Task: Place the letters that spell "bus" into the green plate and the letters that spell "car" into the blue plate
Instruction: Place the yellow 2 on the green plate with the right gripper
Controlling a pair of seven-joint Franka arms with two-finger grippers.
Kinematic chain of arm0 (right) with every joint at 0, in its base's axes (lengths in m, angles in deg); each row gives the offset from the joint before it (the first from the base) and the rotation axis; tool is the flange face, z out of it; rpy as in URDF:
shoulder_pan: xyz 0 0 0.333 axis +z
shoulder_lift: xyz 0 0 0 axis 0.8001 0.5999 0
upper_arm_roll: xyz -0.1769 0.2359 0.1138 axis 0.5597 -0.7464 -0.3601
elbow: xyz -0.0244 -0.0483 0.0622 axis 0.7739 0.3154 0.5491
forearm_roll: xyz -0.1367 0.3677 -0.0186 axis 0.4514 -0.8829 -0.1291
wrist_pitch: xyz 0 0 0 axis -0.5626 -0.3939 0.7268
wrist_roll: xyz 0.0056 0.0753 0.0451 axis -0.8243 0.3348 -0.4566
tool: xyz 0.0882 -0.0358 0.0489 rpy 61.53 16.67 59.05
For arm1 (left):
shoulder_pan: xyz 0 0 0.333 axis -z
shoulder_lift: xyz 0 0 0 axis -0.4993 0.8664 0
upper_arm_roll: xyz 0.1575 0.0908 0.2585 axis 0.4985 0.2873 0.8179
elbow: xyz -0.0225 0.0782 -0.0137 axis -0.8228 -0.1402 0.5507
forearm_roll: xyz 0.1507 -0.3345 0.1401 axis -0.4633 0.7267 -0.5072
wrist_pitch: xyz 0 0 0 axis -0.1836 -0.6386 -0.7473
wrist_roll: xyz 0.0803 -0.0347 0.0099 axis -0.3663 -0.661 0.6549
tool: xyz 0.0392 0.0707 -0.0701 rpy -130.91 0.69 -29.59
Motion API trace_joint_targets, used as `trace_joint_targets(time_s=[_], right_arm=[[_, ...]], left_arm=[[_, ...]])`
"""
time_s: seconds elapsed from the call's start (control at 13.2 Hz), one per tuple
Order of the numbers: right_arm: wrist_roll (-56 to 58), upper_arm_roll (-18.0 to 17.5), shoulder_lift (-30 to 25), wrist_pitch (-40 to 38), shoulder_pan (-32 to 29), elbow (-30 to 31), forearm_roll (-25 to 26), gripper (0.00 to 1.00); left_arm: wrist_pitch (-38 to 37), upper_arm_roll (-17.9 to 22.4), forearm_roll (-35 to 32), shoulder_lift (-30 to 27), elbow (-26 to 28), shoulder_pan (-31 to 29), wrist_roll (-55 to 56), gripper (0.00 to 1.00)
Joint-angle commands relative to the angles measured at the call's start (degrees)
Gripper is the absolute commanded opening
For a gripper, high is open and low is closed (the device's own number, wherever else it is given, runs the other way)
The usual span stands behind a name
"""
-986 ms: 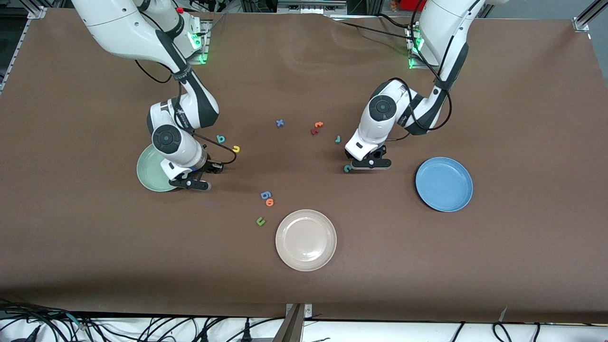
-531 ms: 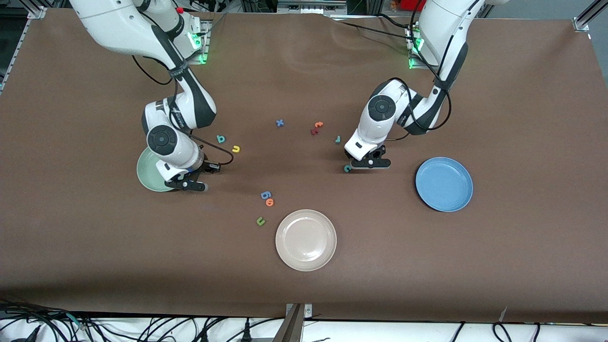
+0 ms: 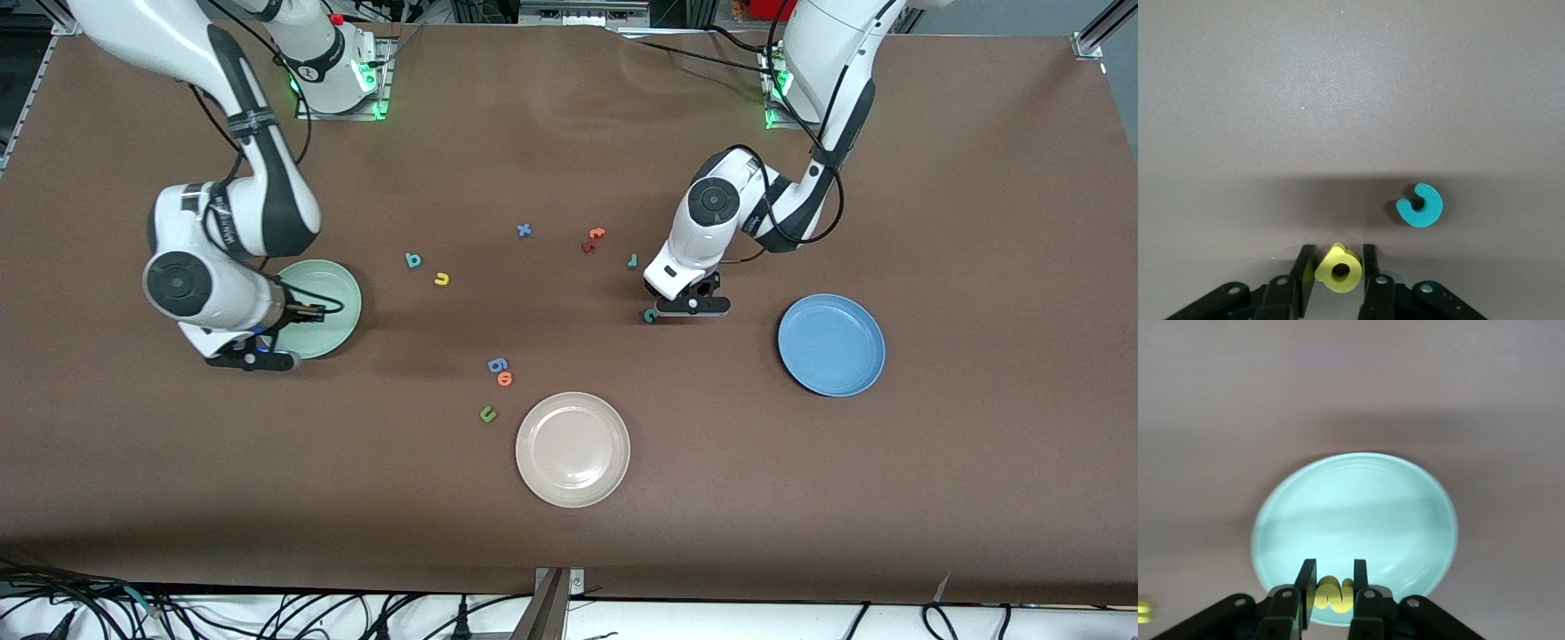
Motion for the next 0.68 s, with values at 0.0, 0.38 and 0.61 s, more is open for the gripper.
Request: trace_joint_targets(time_s=[0.0, 0.38, 0.61], right_arm=[[5.44, 0.89, 1.97, 1.95, -1.64, 2.14, -0.11, 0.0], [15.38, 0.89, 6.55, 7.85, -5.51, 4.26, -4.67, 0.01], [15.39, 0.81, 6.47, 7.68, -5.52, 4.17, -4.77, 0.99]], left_arm=[[-1.87, 0.6, -2.26, 0.79, 0.38, 0.24, 1.04, 0.32], [-1.87, 0.6, -2.26, 1.14, 0.29, 1.03, 1.57, 0.26], [-1.87, 0.6, -2.26, 1.14, 0.29, 1.03, 1.65, 0.22]])
